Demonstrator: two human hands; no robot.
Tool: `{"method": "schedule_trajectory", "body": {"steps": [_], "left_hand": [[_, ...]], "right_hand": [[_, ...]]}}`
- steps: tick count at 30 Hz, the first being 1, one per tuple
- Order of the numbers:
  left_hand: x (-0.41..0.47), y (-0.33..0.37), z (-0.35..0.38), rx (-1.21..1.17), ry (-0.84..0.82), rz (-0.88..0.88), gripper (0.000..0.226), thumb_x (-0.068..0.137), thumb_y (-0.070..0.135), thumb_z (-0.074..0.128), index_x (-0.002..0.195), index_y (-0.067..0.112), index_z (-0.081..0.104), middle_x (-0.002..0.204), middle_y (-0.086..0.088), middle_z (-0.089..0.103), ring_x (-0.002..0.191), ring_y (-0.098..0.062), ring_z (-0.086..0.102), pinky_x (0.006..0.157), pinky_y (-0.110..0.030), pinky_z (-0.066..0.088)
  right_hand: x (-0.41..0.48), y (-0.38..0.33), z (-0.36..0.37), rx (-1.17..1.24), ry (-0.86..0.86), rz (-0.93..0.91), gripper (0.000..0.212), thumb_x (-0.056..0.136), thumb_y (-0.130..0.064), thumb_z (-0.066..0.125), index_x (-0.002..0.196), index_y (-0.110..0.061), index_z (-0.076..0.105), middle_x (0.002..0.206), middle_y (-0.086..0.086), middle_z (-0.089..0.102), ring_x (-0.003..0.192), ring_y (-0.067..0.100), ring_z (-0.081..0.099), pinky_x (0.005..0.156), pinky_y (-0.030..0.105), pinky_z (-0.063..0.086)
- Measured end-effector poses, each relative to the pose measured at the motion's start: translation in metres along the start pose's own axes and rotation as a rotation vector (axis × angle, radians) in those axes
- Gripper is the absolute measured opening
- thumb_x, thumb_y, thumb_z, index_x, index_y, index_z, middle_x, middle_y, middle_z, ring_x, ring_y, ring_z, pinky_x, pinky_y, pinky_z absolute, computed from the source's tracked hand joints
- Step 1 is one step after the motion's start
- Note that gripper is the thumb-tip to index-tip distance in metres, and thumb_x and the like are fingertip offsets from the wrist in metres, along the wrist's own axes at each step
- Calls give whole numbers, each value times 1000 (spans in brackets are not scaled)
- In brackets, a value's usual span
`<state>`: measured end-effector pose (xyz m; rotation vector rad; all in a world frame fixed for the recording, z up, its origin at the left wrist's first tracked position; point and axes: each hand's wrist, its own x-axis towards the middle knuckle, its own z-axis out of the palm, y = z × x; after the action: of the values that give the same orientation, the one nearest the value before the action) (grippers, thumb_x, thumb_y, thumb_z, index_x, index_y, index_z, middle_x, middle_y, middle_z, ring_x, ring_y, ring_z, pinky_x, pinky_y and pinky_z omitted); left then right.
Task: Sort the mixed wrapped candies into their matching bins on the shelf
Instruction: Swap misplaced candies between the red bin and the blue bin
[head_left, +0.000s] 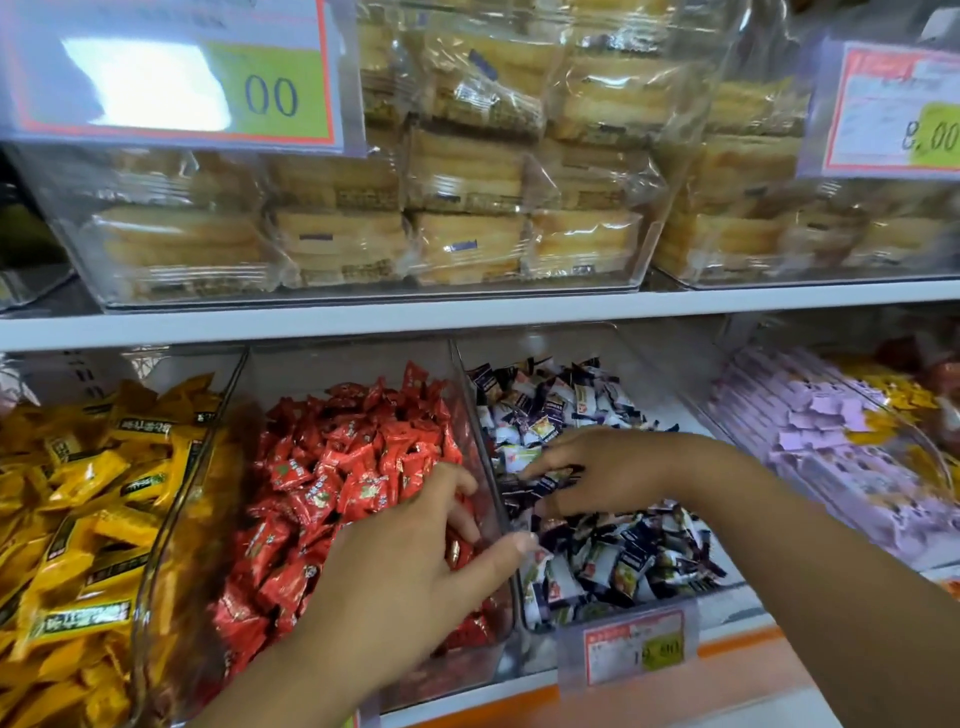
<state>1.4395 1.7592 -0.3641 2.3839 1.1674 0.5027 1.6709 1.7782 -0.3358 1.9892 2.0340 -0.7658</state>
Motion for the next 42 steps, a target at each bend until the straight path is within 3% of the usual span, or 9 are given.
{"method": "schedule_trajectory", "body": {"steps": [5,7,11,16,23,28,33,38,42], "left_hand": [[7,1,1,0,4,-28,61,60,92,18,102,48,28,95,30,59,58,5,55,57,-21,38],[8,1,4,6,4,-40,62,59,92,17,102,49,27,96,30,57,61,6,55,59,-22,38],[9,1,5,1,12,-55,53,66,87,28,101,48,27,100,34,54,65,4,56,58,-19,37],[9,3,5,-4,11,-57,54,64,87,26,102,48,27,104,37,49,65,5,56,53,-15,33],[8,2,5,-7,10,-42,57,61,89,20,102,50,25,102,35,51,69,7,56,54,-14,36],[8,1,6,-11,14,-28,59,61,89,18,100,47,29,95,28,57,67,9,54,54,-14,35],[8,0,8,-11,19,-27,57,63,87,19,99,43,30,93,25,59,67,7,55,54,-14,38],[7,1,7,-24,17,-27,58,63,87,20,100,44,30,97,28,56,63,5,54,53,-15,35],[7,-2,8,-35,19,-24,54,66,87,24,100,45,30,102,32,53,66,3,56,55,-16,37]], "right_hand": [[8,1,-12,207,337,-78,28,95,-35,56,121,-31,64,126,-10,60,90,-4,54,69,2,34],[28,-3,-14,158,534,-81,29,98,-23,50,125,-25,61,128,-3,58,74,-3,49,58,8,34],[68,-13,-12,94,549,-142,33,97,-20,51,130,-20,58,136,3,53,116,19,52,88,20,38],[89,-13,3,-256,387,-23,55,91,-54,53,142,-38,40,153,3,29,139,31,27,111,43,30],[51,25,-22,-68,450,15,25,102,-33,43,109,-16,61,100,2,60,87,19,55,64,27,38],[8,36,-30,63,272,-4,14,94,-32,59,92,-22,69,88,-19,62,88,4,59,73,17,45],[23,1,-26,139,605,-104,21,97,-31,54,110,-23,68,108,-6,66,95,11,61,70,18,43],[77,-13,11,-91,325,-96,41,100,-36,46,139,-22,49,139,10,50,130,27,42,106,33,36],[81,-9,5,94,378,-104,24,97,-21,55,110,-7,69,115,9,68,102,23,63,86,27,49]]}}
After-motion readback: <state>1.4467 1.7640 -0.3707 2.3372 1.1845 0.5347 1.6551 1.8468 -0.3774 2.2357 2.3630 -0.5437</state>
